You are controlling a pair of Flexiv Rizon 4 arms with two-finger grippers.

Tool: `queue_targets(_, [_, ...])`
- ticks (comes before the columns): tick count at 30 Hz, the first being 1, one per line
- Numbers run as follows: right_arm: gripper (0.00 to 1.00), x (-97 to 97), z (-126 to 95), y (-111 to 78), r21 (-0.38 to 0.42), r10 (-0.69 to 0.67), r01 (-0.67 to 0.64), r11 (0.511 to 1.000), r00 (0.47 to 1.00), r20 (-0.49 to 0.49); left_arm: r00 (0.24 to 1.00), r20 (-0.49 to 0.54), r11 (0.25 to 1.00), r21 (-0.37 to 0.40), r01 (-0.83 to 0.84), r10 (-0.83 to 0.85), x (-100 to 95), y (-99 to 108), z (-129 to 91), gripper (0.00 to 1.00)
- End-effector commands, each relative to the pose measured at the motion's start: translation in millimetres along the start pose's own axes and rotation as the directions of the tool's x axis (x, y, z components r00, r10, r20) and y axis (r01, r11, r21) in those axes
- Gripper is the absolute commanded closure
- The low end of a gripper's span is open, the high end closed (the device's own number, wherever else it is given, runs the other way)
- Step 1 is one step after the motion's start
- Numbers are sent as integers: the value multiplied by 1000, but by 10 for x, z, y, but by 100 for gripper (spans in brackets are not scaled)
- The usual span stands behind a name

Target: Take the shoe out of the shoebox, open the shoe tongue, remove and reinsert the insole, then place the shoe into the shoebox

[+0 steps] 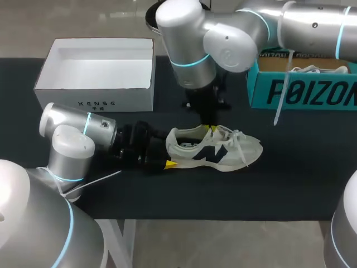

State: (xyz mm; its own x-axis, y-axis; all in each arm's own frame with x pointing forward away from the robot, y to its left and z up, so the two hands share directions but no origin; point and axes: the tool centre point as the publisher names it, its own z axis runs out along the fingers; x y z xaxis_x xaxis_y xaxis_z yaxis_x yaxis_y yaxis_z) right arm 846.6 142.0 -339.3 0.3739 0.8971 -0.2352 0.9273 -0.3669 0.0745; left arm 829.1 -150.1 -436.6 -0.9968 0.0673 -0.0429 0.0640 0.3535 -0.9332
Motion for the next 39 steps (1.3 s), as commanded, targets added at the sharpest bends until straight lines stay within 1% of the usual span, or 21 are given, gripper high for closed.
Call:
queue_targets(1, [100, -213, -49, 49, -1, 35, -35, 999, 998, -56, 1000, 1, 1000, -4, 0, 0, 18, 19, 19, 100])
queue_targets(6, [100, -402, -58, 133, 6, 95, -95, 995, 987, -132, 1000, 1, 1000, -4, 0, 0, 18, 19, 19, 100])
queue_targets(8, [100, -504, -48, 162, -1, 127, -130, 992, 975, -183, 1000, 1, 1000, -4, 0, 0, 18, 19, 19, 100])
queue_targets(9, [100, -590, -45, 184, 6, 147, -150, 989, 964, -223, 1000, 1, 1000, -4, 0, 0, 18, 19, 19, 100])
queue_targets(13, [100, -784, -66, 233, -9, 178, -189, 982, 937, -299, 1000, 1, 1000, -4, 0, 0, 18, 19, 19, 100])
queue_targets(15, [100, -828, -82, 263, -23, 171, -189, 982, 930, -324, 1000, 1, 1000, -4, 0, 0, 18, 19, 19, 100])
queue_targets(17, [100, -806, -111, 294, -27, 152, -172, 985, 928, -341, 1000, 1, 1000, -4, 0, 0, 18, 19, 19, 100])
queue_targets(21, [63, -686, -141, 341, -39, 110, -132, 991, 929, -352, 1000, 1, 1000, -4, 0, 0, 18, 19, 19, 100])
queue_targets(22, [56, -651, -146, 347, -43, 101, -124, 991, 928, -359, 1000, 1, 1000, -4, 0, 0, 18, 19, 19, 100])
queue_targets(23, [53, -611, -150, 355, -43, 94, -117, 992, 927, -362, 1000, 1, 1000, -4, 0, 0, 18, 19, 19, 100])
queue_targets(24, [45, -577, -153, 362, -44, 85, -108, 993, 928, -364, 1000, 1, 1000, -4, 0, 0, 18, 19, 19, 100])
queue_targets(25, [27, -538, -160, 367, -46, 76, -99, 994, 928, -364, 1000, 1, 1000, -4, 0, 0, 18, 19, 19, 100])
queue_targets(29, [4, -399, -205, 377, -53, 45, -70, 996, 926, -374, 1000, 1, 1000, -4, 0, 0, 18, 19, 19, 100])
queue_targets(31, [0, -323, -232, 381, -57, 27, -52, 997, 927, -373, 1000, 1, 1000, -4, 0, 0, 18, 19, 19, 100])
queue_targets(35, [0, -167, -312, 374, -64, -3, -23, 998, 928, -374, 1000, 1, 1000, -4, 0, 0, 18, 19, 19, 100])
queue_targets(39, [0, -106, -385, 336, -51, -13, -5, 999, 937, -348, 1000, 1, 1000, -4, 0, 0, 18, 19, 19, 100])
